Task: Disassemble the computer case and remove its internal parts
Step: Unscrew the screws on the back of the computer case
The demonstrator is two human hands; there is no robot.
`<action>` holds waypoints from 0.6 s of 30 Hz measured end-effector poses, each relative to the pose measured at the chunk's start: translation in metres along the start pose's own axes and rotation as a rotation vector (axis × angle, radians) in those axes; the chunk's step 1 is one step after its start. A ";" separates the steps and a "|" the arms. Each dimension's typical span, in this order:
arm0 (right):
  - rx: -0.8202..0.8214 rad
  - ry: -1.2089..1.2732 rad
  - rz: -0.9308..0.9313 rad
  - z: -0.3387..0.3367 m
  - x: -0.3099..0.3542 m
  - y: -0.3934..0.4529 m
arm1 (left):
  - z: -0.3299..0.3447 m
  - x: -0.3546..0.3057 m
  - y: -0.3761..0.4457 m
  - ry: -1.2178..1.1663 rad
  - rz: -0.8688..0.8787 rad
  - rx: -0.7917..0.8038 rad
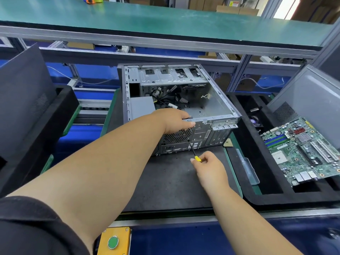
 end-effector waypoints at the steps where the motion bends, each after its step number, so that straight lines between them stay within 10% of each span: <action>1: 0.022 0.005 0.019 0.000 0.002 0.001 | 0.000 0.000 0.000 -0.002 0.001 -0.001; 9: 0.517 0.692 0.493 0.013 -0.002 0.004 | -0.001 0.000 0.000 -0.019 0.012 0.023; 18: 0.309 0.431 0.283 0.016 0.004 -0.001 | -0.003 -0.003 -0.001 -0.037 0.018 0.041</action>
Point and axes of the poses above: each hand's wrist, its own y-axis towards the middle knuckle, its own z-axis out of the palm, x = y × z, the point moved 2 cm from there along y, towards the middle knuckle, and after that the axes turned 10 degrees about z, right-handed, at the moved point
